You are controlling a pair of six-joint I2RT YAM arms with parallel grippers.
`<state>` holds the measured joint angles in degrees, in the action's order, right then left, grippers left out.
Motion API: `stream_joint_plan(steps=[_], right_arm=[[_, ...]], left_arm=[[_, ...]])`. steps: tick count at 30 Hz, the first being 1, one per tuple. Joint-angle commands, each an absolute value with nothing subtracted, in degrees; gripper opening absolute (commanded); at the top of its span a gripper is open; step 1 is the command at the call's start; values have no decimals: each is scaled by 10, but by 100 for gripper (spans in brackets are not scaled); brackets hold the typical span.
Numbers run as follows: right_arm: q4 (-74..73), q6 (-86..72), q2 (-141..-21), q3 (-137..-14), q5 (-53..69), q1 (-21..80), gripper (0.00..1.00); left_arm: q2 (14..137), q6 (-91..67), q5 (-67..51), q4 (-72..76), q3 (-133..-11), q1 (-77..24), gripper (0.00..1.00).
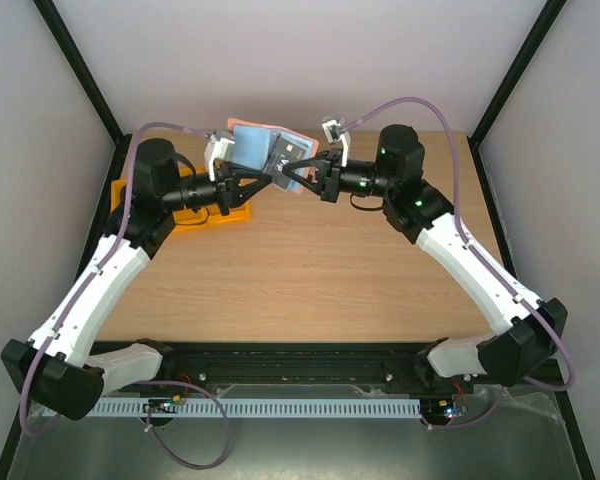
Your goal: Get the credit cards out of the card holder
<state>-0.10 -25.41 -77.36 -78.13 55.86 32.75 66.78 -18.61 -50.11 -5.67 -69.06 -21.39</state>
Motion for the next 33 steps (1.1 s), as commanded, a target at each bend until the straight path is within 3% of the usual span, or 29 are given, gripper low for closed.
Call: stream_joint_plan(steps=[1, 6, 15, 21, 24, 29, 33], right_arm=[[39, -237, -756, -774, 608, 343, 2], [16, -214, -754, -774, 624, 342, 2], [10, -210, -756, -784, 634, 342, 2], [16, -215, -759, -787, 639, 342, 2], [16, -215, -760, -790, 639, 342, 1], [14, -210, -756, -790, 640, 342, 2], [22, -217, -760, -793, 642, 342, 2]], left_arm=[[670, -184, -542, -24, -702, -224, 6], [653, -184, -578, -14, -697, -214, 17], [639, -260, -604, 36, -679, -179, 15], [634, -289, -624, 76, -659, -175, 25], [640, -283, -629, 62, -660, -178, 20], [634, -285, -631, 54, -655, -173, 3], [631, -272, -638, 41, -650, -172, 2]])
